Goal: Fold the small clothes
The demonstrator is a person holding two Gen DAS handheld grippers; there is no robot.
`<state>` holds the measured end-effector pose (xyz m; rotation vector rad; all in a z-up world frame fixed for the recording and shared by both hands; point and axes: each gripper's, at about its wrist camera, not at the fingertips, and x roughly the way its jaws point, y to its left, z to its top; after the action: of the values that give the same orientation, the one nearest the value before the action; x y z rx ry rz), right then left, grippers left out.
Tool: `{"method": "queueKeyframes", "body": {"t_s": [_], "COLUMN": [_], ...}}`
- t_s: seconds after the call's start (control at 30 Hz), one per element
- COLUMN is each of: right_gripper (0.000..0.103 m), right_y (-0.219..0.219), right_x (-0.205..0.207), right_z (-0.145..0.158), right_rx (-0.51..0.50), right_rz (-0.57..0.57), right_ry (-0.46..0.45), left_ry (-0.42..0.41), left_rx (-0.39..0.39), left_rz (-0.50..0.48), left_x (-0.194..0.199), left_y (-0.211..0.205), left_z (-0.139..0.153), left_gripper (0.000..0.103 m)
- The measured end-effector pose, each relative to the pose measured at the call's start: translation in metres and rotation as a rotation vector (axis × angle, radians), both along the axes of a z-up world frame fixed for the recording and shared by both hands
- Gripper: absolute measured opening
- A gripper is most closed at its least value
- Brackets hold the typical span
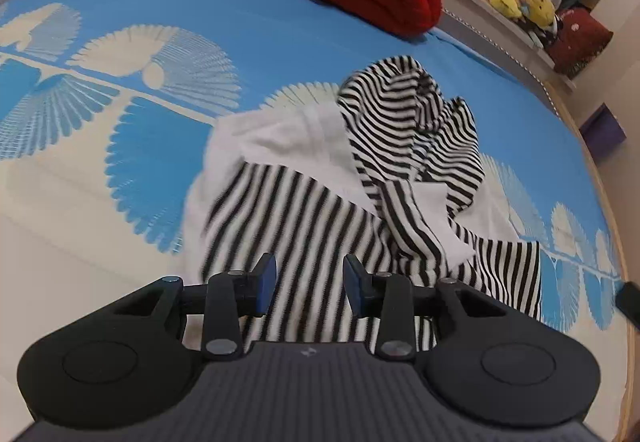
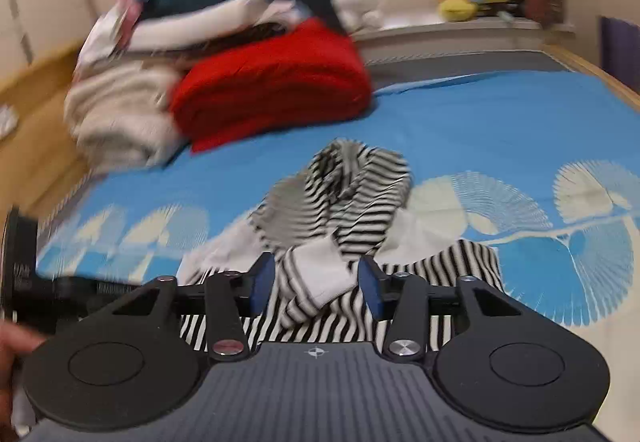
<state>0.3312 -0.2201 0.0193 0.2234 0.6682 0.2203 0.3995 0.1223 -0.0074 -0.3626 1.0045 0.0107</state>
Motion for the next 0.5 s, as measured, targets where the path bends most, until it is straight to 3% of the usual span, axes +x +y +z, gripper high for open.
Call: {"method": "queueKeyframes", "body": {"t_s": [0.13, 0.27, 0.4, 0.5], "right_gripper": [0.05, 0.049, 0.05, 0.05], "right_y": [-0.012, -0.024, -0.038, -0.041], "right_x": [0.025, 0.047, 0.045, 0.047], "right_z": [-0.04, -0.076, -0.091, -0.093], "right_rx": [0.04, 0.142, 0.218, 0.215], "right_rz": [-0.131, -0.133, -0.191, -0.202], "right_ry": [0.136, 0.271, 0.396, 0.419], "left_ry": [-0.023, -0.063, -0.085, -0.069], "left_rx": [0.007, 0.009, 0.055, 0.081], "left_rz": [-0.049, -0.126, -0.178, -0.188], "left_x": [0.006, 0.012, 0.016, 0.022], "left_y": [-0.03, -0.064, -0.089, -0.101], "left_z": [-0.009, -0.018, -0.035, -0.052], "left_gripper": [0.041, 0.041, 0.047, 0.053]}}
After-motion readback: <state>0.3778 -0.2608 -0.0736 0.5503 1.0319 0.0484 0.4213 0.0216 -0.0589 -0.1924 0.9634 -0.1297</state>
